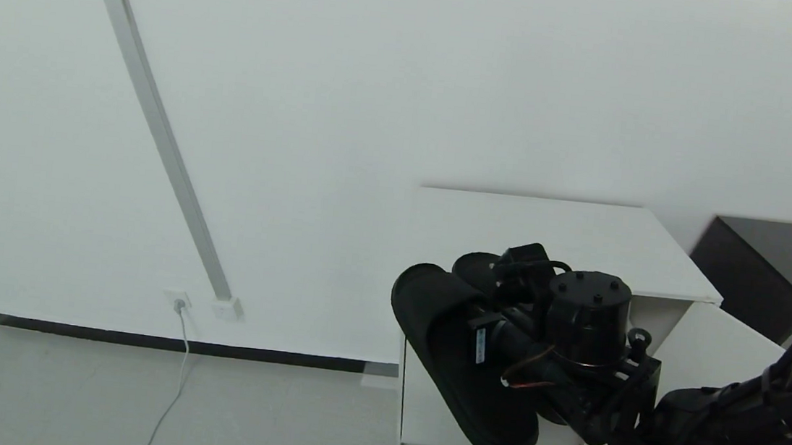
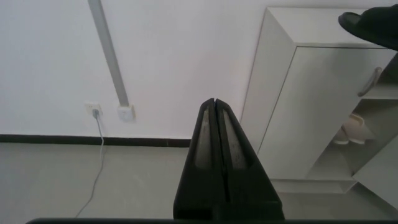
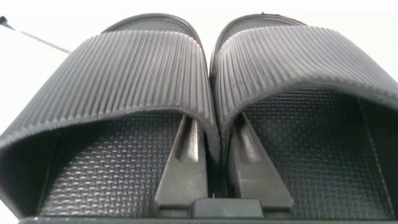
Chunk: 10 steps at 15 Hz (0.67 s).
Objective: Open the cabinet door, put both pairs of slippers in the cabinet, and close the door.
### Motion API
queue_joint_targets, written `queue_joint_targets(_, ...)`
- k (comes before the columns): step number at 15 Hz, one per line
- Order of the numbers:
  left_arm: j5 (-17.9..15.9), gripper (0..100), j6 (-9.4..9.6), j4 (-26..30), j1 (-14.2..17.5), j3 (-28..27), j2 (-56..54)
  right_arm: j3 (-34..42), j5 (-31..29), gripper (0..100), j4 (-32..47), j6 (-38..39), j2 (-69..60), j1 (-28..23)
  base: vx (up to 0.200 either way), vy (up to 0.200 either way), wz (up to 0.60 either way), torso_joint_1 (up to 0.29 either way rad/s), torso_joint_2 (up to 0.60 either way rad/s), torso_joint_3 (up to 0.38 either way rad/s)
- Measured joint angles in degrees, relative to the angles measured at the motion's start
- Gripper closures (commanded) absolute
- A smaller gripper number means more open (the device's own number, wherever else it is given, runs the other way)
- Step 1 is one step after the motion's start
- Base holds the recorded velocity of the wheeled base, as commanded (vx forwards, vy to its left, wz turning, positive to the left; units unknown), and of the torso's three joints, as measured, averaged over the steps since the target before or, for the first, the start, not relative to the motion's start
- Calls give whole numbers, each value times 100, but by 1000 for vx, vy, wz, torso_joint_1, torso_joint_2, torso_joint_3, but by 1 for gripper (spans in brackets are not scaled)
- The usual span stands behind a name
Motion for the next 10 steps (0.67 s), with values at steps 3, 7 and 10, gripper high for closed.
queue_joint_targets(3, -5, 100, 0, 0, 0, 0, 0, 24, 4, 100, -6, -2, 0, 33, 0, 0, 0, 0, 0, 0)
queue_joint_targets(7, -5, 100, 2, 0, 2, 0, 0, 29, 2, 100, -26, -2, 2, 33, 0, 0, 0, 0, 0, 0)
queue_joint_targets(10, -2, 100, -5, 0, 2, 0, 0, 29, -2, 100, -79, -2, 2, 48, 0, 0, 0, 0, 0, 0)
